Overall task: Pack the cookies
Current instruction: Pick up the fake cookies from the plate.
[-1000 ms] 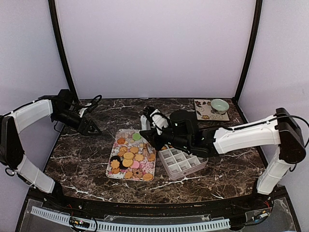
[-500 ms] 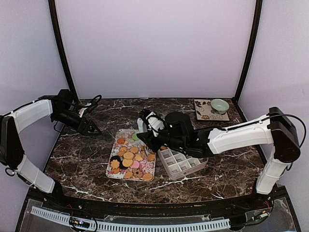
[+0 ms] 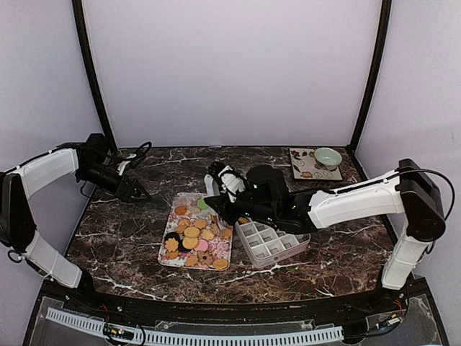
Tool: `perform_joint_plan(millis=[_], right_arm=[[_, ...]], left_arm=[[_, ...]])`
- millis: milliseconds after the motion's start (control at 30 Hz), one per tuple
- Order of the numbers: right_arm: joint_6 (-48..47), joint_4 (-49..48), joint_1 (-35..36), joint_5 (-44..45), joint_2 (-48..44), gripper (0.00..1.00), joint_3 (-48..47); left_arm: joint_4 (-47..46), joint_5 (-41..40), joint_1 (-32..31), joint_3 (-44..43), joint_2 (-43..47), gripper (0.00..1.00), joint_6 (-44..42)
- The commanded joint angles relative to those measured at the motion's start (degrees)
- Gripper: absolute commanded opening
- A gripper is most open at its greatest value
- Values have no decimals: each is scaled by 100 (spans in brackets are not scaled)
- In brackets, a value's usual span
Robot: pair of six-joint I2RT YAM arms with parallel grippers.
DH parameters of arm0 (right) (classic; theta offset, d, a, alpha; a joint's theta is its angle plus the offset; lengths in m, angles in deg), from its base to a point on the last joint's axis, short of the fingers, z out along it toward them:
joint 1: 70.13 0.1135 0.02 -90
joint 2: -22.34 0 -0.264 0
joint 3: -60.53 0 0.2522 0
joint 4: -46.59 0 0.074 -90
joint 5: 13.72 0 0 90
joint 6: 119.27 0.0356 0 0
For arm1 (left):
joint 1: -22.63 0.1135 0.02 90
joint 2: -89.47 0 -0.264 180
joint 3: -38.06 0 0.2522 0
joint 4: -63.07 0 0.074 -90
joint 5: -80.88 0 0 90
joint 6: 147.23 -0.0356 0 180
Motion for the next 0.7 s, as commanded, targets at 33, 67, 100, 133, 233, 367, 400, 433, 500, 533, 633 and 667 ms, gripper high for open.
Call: perform_joint_plan(millis=[33,67,100,133,233,367,400,433,500,533,633,667], right_arm=[[45,-139,-41,-104,3,37,147],[65,-145,-47,-109,-19,37,208],[85,-163,-42,-117,-63,37,267],[111,-184,-47,-127,-110,37,334],[172,-247,-26,-152,-317,37,509],[153,-290,19,-107,-520,38,687],[154,-298,23,-109,-552,38,726],[144,-308,29,-115,-572,38,759],[149,-312,30,-142,-587,39,825],[157,-320,27,-156,-590,40,851],[187,-357,47,-154,-589,41,932],[206,-352,47,-127,-583,41,935]], left_arm=[[109,131,40,-6,166,95,18],[116,131,37,-17,162,95,17],[116,137,37,-20,161,95,18],[118,136,37,-20,166,95,11],[117,140,38,-22,175,95,18],[116,165,41,-29,145,95,40],[116,173,37,-35,146,95,52],[116,179,38,-37,144,95,53],[114,193,42,-59,144,95,60],[122,198,45,-70,144,95,62],[134,184,40,-77,144,95,54],[128,184,45,-81,144,95,54]])
